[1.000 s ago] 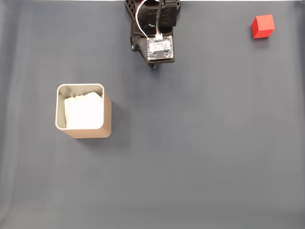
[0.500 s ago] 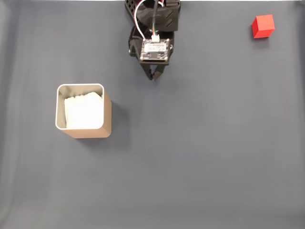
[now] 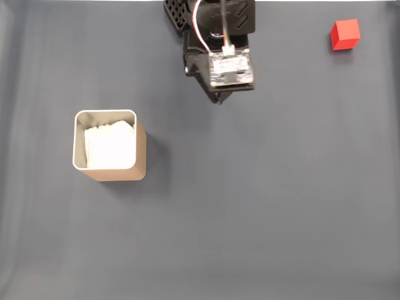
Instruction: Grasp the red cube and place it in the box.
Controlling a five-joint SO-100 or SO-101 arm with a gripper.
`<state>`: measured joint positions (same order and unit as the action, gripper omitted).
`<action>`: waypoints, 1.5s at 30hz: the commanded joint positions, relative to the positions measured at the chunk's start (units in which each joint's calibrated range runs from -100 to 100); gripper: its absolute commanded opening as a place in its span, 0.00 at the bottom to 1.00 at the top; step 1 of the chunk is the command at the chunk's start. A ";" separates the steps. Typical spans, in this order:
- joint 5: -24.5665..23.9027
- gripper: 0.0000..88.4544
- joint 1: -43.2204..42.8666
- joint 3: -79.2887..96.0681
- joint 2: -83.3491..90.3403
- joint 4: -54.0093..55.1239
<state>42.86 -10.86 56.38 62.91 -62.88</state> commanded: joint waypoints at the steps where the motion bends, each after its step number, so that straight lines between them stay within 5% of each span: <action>1: 0.98 0.00 -1.74 -7.24 -3.06 -2.08; 19: 4.25 0.00 -26.73 -22.83 -6.09 -21.29; 29: 3.47 0.00 -41.00 -23.92 -6.01 -23.34; 40: 5.27 0.01 -48.24 -23.83 -9.38 -22.84; 45: 6.94 0.09 -47.32 -23.83 -9.55 -21.04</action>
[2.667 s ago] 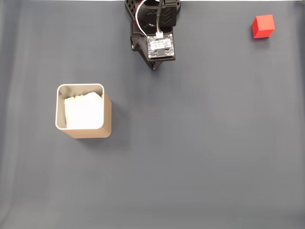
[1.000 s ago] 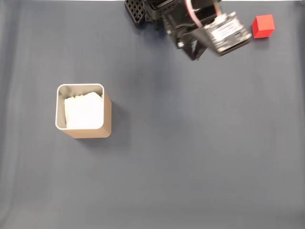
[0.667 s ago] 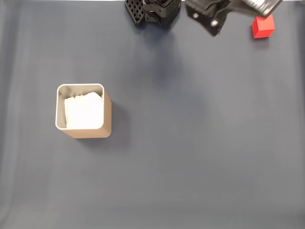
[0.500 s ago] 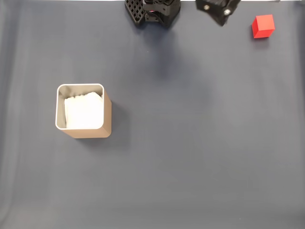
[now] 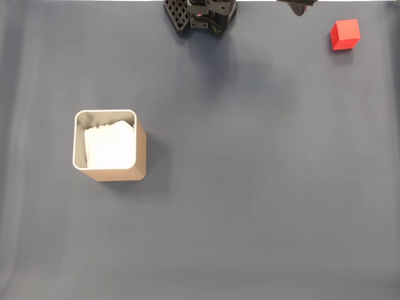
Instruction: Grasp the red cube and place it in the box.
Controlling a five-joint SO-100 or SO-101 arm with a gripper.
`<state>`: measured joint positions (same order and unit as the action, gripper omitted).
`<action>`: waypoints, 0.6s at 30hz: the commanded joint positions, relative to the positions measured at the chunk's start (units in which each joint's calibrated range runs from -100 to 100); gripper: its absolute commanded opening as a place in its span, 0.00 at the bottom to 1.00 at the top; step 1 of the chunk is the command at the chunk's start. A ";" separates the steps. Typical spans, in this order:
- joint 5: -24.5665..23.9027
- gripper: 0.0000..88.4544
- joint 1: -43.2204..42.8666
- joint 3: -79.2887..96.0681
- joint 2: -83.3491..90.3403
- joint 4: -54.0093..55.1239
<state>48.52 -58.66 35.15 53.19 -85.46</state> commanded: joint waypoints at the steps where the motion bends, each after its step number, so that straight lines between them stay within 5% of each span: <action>1: 1.47 0.12 0.91 -2.61 0.34 2.28; 18: 6.89 0.37 7.93 1.67 -0.70 19.60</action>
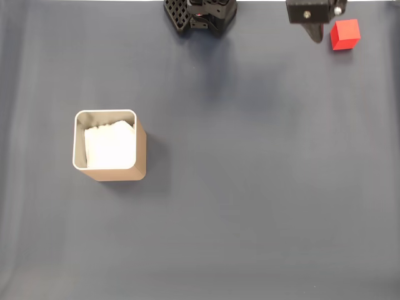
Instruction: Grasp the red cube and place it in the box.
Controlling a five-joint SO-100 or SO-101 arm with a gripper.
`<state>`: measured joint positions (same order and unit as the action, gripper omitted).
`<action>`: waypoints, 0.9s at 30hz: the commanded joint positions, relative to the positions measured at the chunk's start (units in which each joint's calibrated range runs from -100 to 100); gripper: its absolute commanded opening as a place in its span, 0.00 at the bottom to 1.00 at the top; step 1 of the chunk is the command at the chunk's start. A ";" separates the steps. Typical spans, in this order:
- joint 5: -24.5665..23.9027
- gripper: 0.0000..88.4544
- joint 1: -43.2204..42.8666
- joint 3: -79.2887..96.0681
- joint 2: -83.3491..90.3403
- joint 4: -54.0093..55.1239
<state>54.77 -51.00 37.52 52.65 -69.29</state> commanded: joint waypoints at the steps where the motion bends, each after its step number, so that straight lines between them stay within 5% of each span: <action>1: 0.93 0.38 0.27 -0.15 -0.34 4.83; 27: 1.42 0.44 -6.33 7.51 -4.23 19.35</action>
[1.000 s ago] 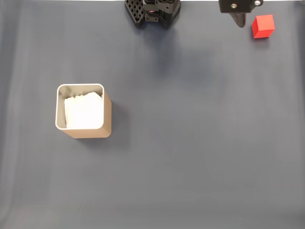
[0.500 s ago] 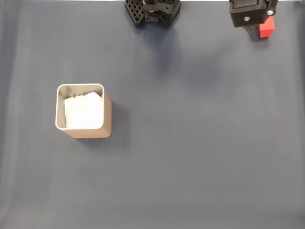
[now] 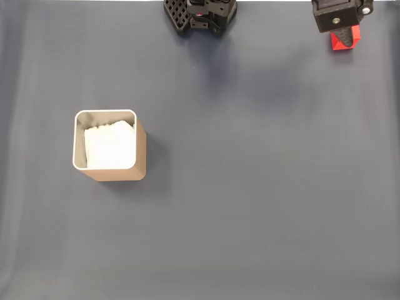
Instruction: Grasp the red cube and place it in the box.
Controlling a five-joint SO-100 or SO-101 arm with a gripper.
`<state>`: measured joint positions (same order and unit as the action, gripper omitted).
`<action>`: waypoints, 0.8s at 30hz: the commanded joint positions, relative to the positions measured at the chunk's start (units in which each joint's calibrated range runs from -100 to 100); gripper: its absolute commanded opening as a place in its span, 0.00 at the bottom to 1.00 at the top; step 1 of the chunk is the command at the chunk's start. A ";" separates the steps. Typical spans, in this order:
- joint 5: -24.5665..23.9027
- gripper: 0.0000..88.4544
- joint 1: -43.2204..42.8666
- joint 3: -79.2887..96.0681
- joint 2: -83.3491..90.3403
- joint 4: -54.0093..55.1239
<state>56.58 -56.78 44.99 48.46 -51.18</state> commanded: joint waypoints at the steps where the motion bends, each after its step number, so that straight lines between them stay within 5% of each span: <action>1: -0.39 0.44 -0.62 0.50 0.05 1.40; 24: -3.03 0.48 -1.68 9.25 -2.81 13.06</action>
<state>53.70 -57.99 55.19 45.97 -39.64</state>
